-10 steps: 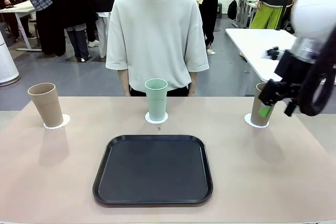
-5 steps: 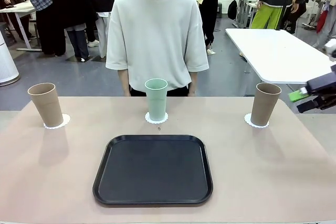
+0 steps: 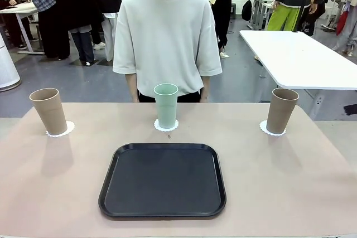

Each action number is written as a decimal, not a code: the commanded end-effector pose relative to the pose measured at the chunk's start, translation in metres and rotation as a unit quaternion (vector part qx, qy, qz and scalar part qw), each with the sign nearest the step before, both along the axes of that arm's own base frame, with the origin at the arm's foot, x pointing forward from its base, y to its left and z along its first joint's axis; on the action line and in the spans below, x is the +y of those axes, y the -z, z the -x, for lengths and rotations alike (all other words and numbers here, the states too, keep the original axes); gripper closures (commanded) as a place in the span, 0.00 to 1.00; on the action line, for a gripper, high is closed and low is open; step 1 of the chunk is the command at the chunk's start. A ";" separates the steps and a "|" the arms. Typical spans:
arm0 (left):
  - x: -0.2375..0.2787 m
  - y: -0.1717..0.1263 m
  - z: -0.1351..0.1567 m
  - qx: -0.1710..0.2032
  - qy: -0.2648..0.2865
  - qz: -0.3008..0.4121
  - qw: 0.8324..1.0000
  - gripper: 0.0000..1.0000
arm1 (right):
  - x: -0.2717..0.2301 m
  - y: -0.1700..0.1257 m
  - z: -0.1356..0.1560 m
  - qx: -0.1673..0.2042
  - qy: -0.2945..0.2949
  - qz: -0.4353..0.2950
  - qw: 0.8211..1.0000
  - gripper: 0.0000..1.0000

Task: Place coasters on the table and set cups on them.
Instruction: Take one Reusable plastic cup from the Flat Tray and place it on a coaster set by the human.

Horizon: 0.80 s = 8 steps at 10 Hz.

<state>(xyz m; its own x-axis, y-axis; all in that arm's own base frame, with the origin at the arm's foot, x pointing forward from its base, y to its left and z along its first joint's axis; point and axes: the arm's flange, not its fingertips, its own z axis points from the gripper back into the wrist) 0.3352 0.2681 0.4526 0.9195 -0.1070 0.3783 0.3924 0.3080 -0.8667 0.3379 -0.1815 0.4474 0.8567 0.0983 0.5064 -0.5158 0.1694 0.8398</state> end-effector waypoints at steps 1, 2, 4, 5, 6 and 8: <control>-0.001 -0.003 0.000 0.006 -0.007 -0.004 1.000 0.00 | -0.027 -0.002 -0.011 0.053 -0.006 0.028 0.998 0.00; -0.001 -0.003 0.000 0.006 -0.007 -0.004 1.000 0.00 | -0.033 -0.002 -0.008 0.067 -0.001 0.035 0.997 0.00; -0.001 -0.003 0.000 0.006 -0.007 -0.004 1.000 0.00 | -0.039 -0.001 -0.006 0.070 0.013 0.035 0.997 0.00; -0.001 -0.003 0.000 0.006 -0.007 -0.004 1.000 0.00 | -0.038 0.006 -0.007 0.056 0.006 0.024 0.998 0.00; -0.001 -0.003 0.000 0.006 -0.007 -0.004 1.000 0.00 | -0.038 0.006 -0.007 0.056 0.006 0.024 0.998 0.00; -0.001 -0.003 0.000 0.006 -0.007 -0.004 1.000 0.00 | -0.038 0.006 -0.007 0.056 0.006 0.024 0.998 0.00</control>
